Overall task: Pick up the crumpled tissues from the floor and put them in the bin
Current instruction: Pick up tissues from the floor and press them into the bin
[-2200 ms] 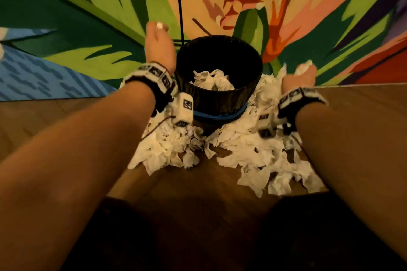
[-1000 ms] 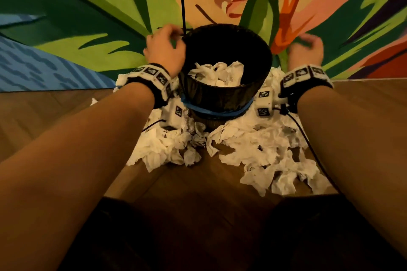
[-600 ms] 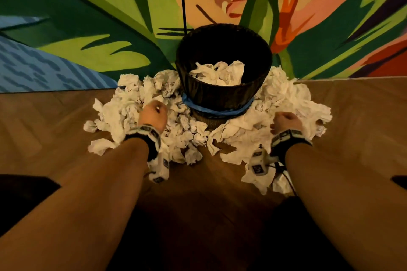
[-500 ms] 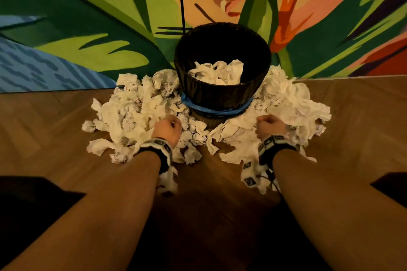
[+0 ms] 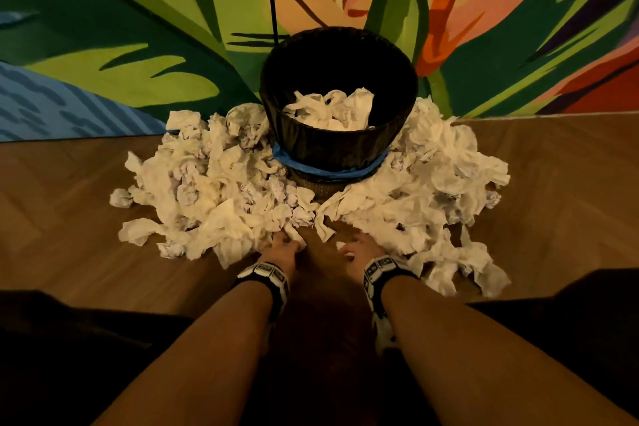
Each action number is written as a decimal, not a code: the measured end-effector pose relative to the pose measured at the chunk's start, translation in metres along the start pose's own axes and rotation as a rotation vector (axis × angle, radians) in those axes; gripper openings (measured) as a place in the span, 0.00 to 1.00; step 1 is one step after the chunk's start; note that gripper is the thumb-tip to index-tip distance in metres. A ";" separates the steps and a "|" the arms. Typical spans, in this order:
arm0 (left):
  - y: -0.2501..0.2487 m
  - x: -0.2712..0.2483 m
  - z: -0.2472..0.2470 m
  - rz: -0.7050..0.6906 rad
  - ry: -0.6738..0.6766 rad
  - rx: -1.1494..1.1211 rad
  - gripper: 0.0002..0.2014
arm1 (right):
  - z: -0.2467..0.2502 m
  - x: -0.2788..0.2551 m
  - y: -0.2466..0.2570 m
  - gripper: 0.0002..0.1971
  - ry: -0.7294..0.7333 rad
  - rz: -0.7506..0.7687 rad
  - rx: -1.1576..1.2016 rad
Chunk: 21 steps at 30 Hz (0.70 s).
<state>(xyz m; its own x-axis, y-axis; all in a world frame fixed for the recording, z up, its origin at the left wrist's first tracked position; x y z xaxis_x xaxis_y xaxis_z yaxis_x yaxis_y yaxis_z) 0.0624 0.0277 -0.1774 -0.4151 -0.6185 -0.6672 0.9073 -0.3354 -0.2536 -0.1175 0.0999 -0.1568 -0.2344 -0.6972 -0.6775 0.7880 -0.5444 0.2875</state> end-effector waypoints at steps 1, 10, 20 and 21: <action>0.000 0.001 0.001 0.011 -0.015 -0.008 0.30 | -0.002 0.000 -0.001 0.25 0.010 -0.015 -0.002; -0.010 0.000 0.016 0.025 -0.186 -0.130 0.21 | 0.015 0.004 0.012 0.13 -0.140 -0.020 0.076; -0.006 0.011 0.012 0.029 -0.138 -0.222 0.26 | 0.004 0.012 0.015 0.18 -0.176 0.008 0.201; -0.007 0.013 0.010 0.029 -0.100 -0.205 0.30 | 0.002 0.013 0.016 0.21 -0.159 0.016 0.209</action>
<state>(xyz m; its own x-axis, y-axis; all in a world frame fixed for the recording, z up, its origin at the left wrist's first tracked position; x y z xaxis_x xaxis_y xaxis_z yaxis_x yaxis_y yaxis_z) 0.0506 0.0149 -0.1770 -0.3835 -0.6970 -0.6059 0.9095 -0.1713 -0.3787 -0.1093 0.0812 -0.1600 -0.3224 -0.7622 -0.5614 0.6614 -0.6056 0.4425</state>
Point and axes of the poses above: each hand's wrist, its own x-axis towards the middle knuckle, its own z-axis out of the back of the hand, y = z × x, the point moved 4 cm from there along x, towards the middle knuckle, and after that the axes turned 2 degrees about -z, right-handed, at the moved point
